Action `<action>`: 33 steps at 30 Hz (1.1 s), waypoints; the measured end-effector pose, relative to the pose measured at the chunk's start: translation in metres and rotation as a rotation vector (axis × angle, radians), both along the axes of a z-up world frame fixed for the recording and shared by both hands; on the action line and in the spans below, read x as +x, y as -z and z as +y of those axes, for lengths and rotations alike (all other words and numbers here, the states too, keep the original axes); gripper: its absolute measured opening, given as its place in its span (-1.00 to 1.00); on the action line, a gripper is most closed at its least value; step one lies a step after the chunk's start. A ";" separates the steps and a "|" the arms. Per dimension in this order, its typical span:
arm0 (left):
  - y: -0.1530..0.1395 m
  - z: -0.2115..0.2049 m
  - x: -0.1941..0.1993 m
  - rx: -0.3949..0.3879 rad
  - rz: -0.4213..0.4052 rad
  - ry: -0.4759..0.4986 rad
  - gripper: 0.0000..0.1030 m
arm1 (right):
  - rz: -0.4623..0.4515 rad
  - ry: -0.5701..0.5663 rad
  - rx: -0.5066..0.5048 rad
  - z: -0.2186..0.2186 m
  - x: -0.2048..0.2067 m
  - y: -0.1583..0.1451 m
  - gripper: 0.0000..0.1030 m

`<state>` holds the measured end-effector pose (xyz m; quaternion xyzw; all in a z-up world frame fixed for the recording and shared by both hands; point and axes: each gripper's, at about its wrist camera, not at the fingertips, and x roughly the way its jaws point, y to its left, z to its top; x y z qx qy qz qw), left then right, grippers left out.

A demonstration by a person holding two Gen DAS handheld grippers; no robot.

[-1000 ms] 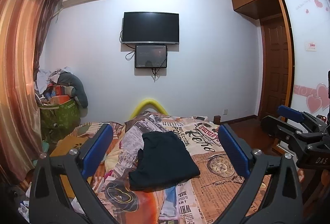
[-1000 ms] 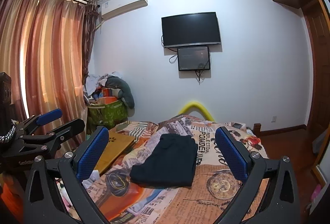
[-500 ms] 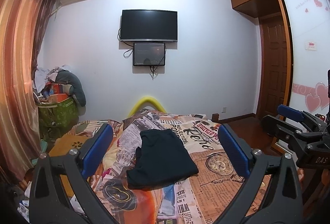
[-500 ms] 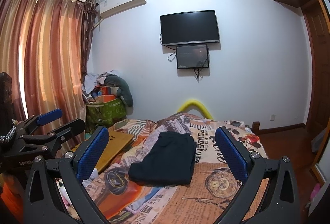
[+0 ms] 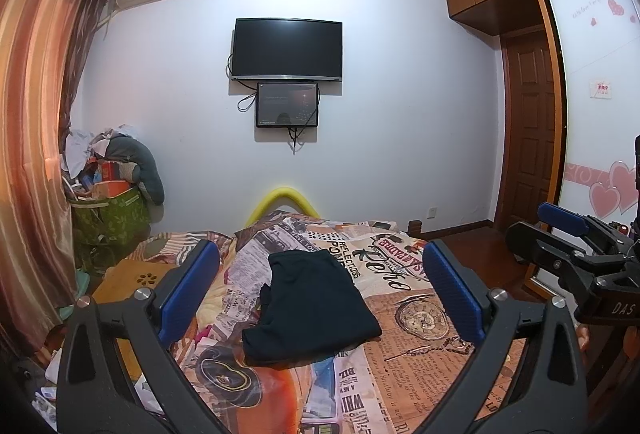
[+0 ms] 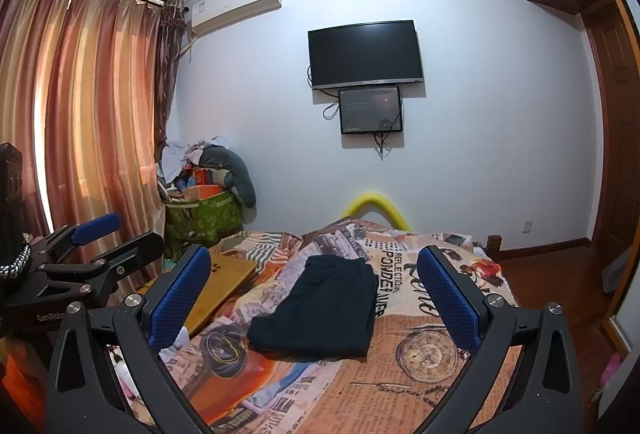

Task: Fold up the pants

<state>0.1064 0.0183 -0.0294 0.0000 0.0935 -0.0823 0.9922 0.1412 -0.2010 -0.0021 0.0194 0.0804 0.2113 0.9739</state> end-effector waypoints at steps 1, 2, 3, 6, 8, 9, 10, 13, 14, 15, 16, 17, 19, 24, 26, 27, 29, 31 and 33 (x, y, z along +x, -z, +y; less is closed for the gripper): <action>0.000 0.000 0.000 0.000 0.000 0.001 0.99 | 0.000 0.000 0.000 0.000 0.000 0.000 0.99; 0.000 -0.001 0.000 0.000 0.000 0.001 0.99 | 0.000 0.000 0.000 0.000 0.000 0.000 0.99; 0.000 0.000 0.000 0.000 -0.001 0.001 0.99 | 0.000 0.000 0.001 -0.001 0.000 0.000 0.99; 0.000 -0.001 -0.001 0.004 -0.004 0.002 0.99 | 0.001 0.000 0.002 -0.001 0.000 -0.001 0.99; 0.000 0.000 -0.002 0.001 -0.005 0.006 0.99 | 0.000 0.002 0.002 -0.001 0.000 0.000 0.99; 0.000 0.000 -0.002 -0.001 -0.004 0.009 0.99 | 0.000 0.001 0.003 -0.002 0.000 -0.001 0.99; 0.000 0.000 -0.002 -0.002 -0.006 0.010 0.99 | 0.000 0.001 0.003 -0.002 0.000 -0.001 0.99; 0.000 0.000 -0.002 -0.001 -0.006 0.010 0.99 | 0.000 0.000 0.002 -0.001 0.000 -0.001 0.99; 0.000 0.000 -0.002 -0.002 -0.005 0.014 0.99 | 0.000 0.000 0.003 -0.001 0.000 -0.001 0.99; 0.000 0.001 -0.001 -0.004 -0.003 0.017 0.99 | -0.001 0.000 0.002 -0.001 0.000 -0.001 0.99; 0.000 0.001 -0.001 -0.005 -0.003 0.017 0.99 | -0.001 0.001 0.002 -0.001 0.000 -0.001 0.99; 0.000 0.001 -0.002 -0.005 -0.004 0.016 0.99 | -0.001 0.001 0.002 -0.001 0.000 -0.001 0.99; 0.000 0.002 -0.002 -0.004 -0.005 0.014 0.99 | -0.001 0.000 0.002 -0.001 0.000 0.000 0.99; -0.001 0.003 -0.002 -0.016 0.002 0.022 0.99 | -0.001 0.001 0.000 -0.002 0.000 0.000 0.99; -0.001 0.003 -0.002 -0.015 0.001 0.022 0.99 | 0.001 0.001 0.002 -0.002 0.000 0.000 0.99; 0.000 0.003 -0.002 -0.014 0.001 0.020 0.99 | 0.000 0.000 0.002 -0.003 0.000 0.000 0.99; 0.000 0.003 -0.002 -0.015 0.002 0.019 0.99 | 0.001 0.000 0.004 -0.003 0.000 0.000 0.99; 0.000 0.003 0.000 -0.016 0.009 0.022 0.99 | 0.002 -0.001 0.004 -0.003 0.000 0.001 0.99; 0.001 0.003 0.001 -0.018 0.011 0.023 0.99 | 0.001 -0.001 0.005 -0.004 0.000 0.001 0.99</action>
